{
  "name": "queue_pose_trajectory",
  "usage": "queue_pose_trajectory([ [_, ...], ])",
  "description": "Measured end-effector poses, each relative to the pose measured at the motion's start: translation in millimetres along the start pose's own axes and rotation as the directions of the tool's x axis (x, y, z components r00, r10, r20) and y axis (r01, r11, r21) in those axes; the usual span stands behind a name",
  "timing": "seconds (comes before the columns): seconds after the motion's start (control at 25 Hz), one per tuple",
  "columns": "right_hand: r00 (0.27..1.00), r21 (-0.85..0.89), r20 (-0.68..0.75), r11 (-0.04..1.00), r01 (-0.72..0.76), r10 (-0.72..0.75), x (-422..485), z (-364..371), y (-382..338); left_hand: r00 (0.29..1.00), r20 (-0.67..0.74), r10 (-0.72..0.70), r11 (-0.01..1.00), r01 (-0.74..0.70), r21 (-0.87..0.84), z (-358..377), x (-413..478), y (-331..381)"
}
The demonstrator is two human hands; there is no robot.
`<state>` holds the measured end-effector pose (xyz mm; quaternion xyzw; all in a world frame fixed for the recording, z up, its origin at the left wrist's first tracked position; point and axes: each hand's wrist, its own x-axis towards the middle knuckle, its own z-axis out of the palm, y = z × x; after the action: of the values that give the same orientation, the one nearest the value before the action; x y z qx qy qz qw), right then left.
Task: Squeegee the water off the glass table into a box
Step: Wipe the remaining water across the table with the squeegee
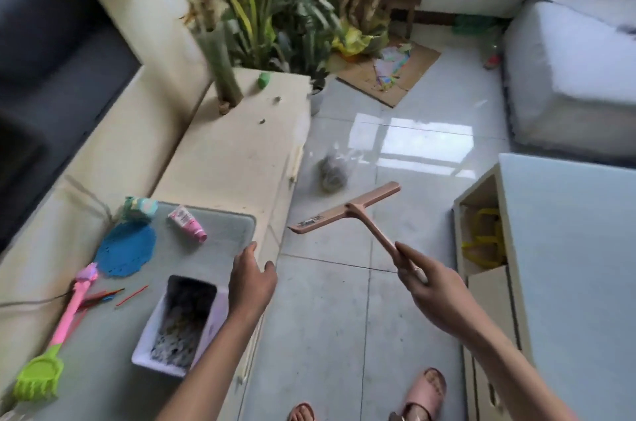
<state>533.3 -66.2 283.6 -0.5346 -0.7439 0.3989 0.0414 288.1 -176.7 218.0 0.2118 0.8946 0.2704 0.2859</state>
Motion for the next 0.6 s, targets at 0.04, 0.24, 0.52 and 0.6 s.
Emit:
queue_pose_trajectory([
  [0.04,0.999,0.017,-0.033,1.0,-0.011,0.012,3,-20,16,0.999,0.011,0.052,0.999,-0.052,0.017,13,-2,28],
  [0.24,0.989,-0.058,-0.129,0.995,-0.077,0.069,25,-128,115,0.952,0.158,0.263,0.956,-0.279,0.092,118,-19,168],
  [0.52,0.974,-0.183,-0.182,0.969,-0.166,0.133,37,-230,238,0.752,0.491,0.441,0.81,-0.569,0.143,273,-35,302],
  [0.6,0.962,-0.144,-0.212,0.968,-0.204,0.171,43,-249,267,0.702,0.563,0.435,0.776,-0.61,0.161,313,-34,328],
])
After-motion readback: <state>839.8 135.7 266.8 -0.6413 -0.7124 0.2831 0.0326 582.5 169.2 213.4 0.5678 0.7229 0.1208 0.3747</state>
